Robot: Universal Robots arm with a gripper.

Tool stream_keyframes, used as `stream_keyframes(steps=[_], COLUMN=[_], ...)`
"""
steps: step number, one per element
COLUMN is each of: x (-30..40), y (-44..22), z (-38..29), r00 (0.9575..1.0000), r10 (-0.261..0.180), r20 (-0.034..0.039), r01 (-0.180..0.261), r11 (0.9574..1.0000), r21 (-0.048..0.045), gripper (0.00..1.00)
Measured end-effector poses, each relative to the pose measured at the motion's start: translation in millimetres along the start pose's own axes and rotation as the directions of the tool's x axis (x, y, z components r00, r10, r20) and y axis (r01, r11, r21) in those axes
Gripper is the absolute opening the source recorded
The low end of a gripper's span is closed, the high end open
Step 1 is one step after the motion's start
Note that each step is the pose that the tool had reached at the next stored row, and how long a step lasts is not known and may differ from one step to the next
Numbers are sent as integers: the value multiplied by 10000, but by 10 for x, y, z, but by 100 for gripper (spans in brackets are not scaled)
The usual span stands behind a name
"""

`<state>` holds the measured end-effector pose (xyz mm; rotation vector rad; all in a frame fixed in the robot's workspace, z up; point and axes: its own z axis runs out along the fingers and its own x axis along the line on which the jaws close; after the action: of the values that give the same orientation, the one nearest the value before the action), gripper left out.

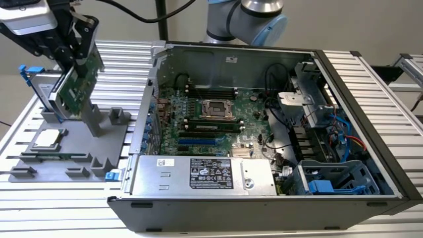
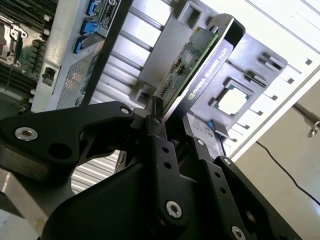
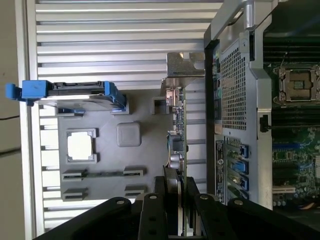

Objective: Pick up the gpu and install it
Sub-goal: 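Pick up the gpu and move the gpu toward the slot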

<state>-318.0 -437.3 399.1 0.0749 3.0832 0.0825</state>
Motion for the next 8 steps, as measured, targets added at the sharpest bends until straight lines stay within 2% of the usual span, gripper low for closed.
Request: stream_keyframes(steps=[8], x=[-3], y=[5], z=[-67], r00=[10000], r10=[3], r20=[0], r01=[-3], r11=[10000], r21=[0], gripper=[0])
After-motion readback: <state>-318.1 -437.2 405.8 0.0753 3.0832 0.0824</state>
